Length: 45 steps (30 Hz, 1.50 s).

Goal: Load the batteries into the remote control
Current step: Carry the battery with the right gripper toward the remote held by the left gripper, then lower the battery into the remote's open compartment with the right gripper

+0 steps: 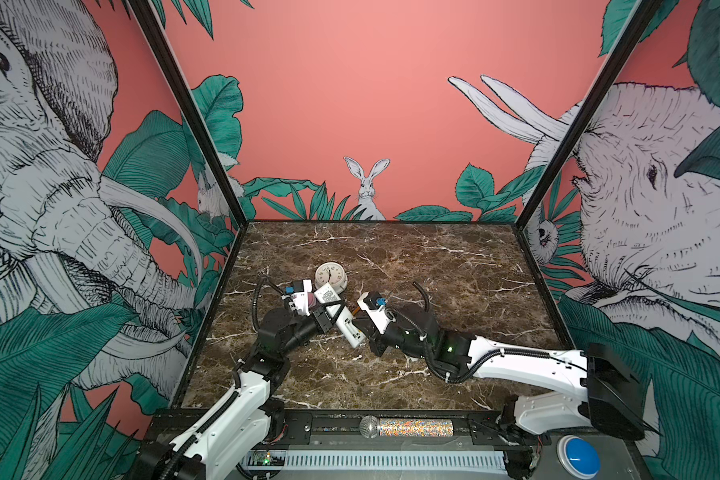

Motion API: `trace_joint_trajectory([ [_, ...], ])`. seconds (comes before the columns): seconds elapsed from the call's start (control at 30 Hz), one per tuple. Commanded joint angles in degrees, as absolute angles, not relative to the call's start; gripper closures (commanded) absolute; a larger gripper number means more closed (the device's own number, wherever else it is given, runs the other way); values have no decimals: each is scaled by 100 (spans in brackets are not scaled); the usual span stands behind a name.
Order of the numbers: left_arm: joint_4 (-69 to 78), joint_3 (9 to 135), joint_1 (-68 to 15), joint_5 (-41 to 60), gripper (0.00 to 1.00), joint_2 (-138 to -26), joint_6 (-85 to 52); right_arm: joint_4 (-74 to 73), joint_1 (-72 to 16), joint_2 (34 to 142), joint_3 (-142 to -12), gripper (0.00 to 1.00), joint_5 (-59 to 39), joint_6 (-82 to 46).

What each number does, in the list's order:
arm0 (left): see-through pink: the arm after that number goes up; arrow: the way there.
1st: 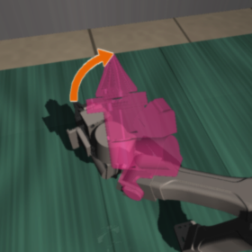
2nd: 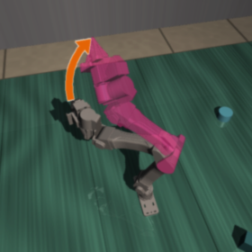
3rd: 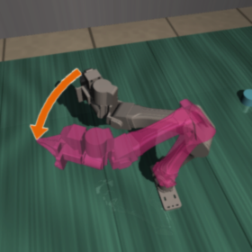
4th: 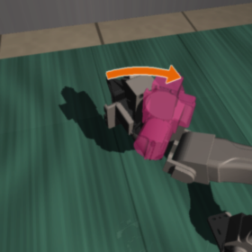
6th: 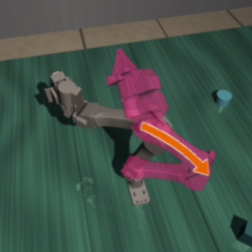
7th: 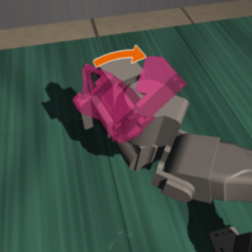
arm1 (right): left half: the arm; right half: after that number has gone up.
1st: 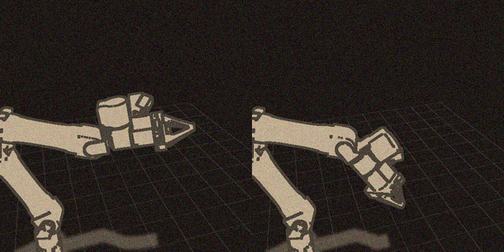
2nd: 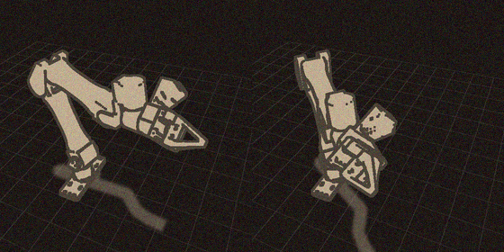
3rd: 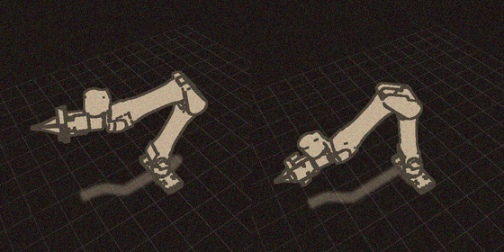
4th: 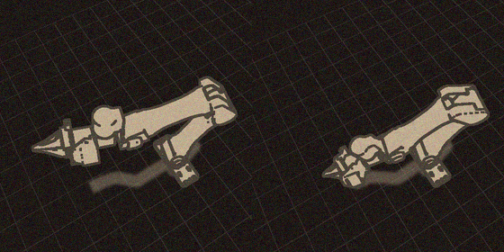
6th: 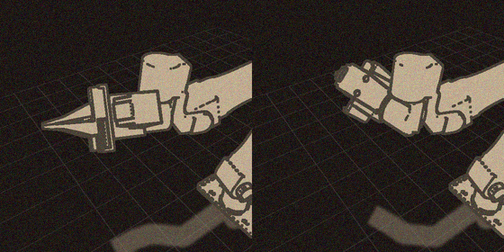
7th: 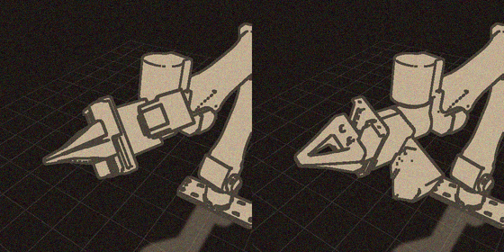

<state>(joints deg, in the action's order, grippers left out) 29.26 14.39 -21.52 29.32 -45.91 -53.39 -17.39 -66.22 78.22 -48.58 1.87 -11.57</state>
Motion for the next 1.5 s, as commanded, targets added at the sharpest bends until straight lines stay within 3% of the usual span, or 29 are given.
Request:
trace_joint_trajectory([
  [0.0, 3230, 1384, -2175, 2900, 100, -4491, -5373, -2293, -6702, 7899, -4869, 99, 414, -1127],
  [1.47, 3582, 1266, -2187, 2804, 100, -4201, -5634, -2804, -6759, 8389, -4764, 100, 504, -1173],
])
